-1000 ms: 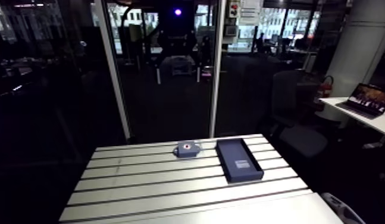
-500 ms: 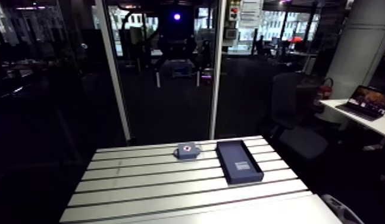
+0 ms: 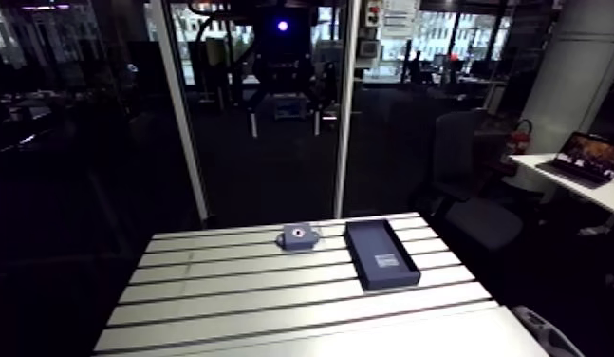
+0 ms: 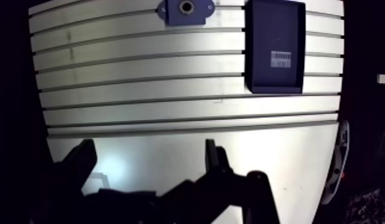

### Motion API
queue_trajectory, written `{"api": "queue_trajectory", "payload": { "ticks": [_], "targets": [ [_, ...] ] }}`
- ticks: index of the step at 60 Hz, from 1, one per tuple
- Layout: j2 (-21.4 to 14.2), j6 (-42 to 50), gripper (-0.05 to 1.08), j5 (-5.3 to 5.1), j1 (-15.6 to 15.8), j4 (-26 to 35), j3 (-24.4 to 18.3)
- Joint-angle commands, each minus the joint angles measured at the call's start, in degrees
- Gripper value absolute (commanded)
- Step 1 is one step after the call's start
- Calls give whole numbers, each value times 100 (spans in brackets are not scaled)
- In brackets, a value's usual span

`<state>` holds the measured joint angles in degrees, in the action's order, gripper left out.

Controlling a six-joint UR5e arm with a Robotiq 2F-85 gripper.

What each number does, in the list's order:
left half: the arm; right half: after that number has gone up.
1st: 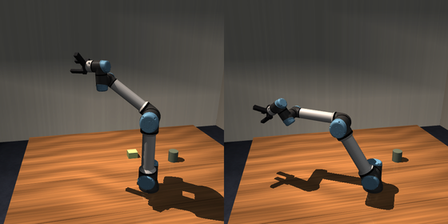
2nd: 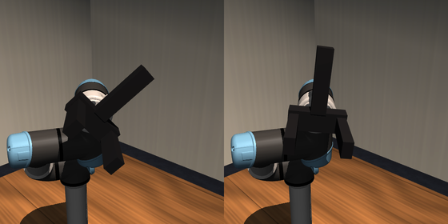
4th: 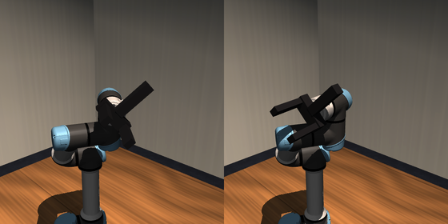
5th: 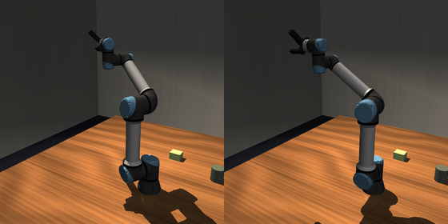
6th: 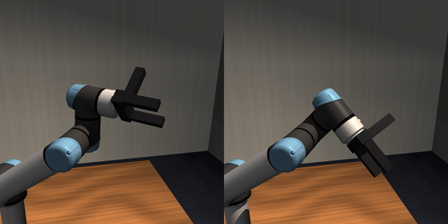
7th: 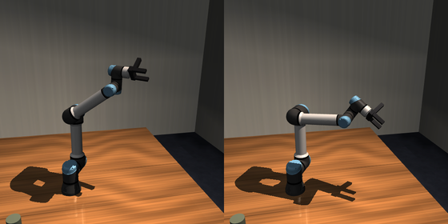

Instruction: Pick up the bearing and press it into the housing until flush.

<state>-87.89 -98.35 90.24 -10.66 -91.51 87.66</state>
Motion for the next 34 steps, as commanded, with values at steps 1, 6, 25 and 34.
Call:
{"api": "queue_trajectory", "payload": {
  "ticks": [1, 6, 25, 34],
  "targets": [
    [31, 22, 0, -2, -7, -91, -8],
    [40, 13, 0, -2, 2, -99, 1],
    [92, 13, 0, -36, 2, -117, -25],
    [93, 13, 0, -37, 2, -117, -43]
  ]
}}
